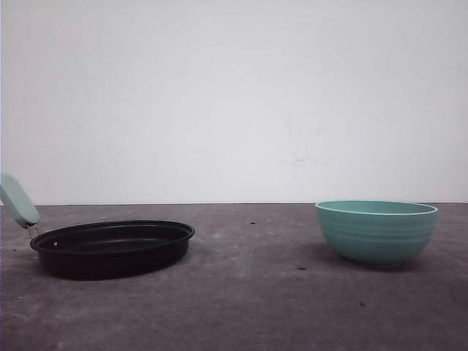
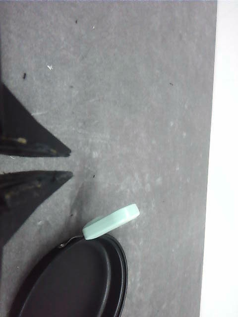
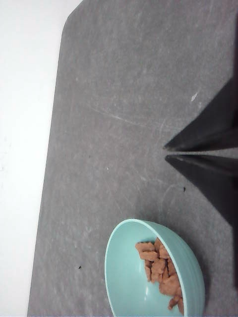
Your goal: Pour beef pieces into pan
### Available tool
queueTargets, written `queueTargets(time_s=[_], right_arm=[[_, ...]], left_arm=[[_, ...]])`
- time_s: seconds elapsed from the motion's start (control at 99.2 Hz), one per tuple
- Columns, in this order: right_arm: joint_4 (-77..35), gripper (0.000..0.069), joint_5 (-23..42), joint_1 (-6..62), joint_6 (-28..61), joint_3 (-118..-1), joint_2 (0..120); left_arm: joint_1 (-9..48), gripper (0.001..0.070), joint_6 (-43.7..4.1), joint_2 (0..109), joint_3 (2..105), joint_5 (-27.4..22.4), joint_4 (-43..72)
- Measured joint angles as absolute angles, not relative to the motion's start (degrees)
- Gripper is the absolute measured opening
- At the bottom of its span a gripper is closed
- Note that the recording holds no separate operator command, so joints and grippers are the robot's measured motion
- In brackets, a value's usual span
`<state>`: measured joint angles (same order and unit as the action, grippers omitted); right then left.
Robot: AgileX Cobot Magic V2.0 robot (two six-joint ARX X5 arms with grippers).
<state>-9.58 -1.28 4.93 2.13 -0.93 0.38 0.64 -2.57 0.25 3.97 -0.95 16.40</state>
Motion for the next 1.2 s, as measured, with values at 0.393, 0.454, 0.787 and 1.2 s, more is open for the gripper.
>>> queueTargets(time_s=[0.393, 0.454, 0.787, 1.2], right_arm=[[-9.58, 0.0007, -1.28, 4.93, 2.13, -0.93, 0.38], [-9.58, 0.0007, -1.28, 4.93, 2.13, -0.93, 0.38], [-9.58, 0.0007, -1.28, 4.93, 2.13, -0.93, 0.38], [-9.58, 0.0007, -1.28, 4.93, 2.13, -0.93, 0.38]], left_arm=[[0.64, 0.0024, -2.57, 0.25, 3.97, -0.95, 16.40], [0.64, 0.0024, -2.57, 0.25, 3.95, -0.95, 16.40], [0.64, 0.0024, -2.57, 0.25, 3.97, -0.95, 16.40], [0.64, 0.0024, -2.57, 0.25, 3.97, -0.95, 16.40]])
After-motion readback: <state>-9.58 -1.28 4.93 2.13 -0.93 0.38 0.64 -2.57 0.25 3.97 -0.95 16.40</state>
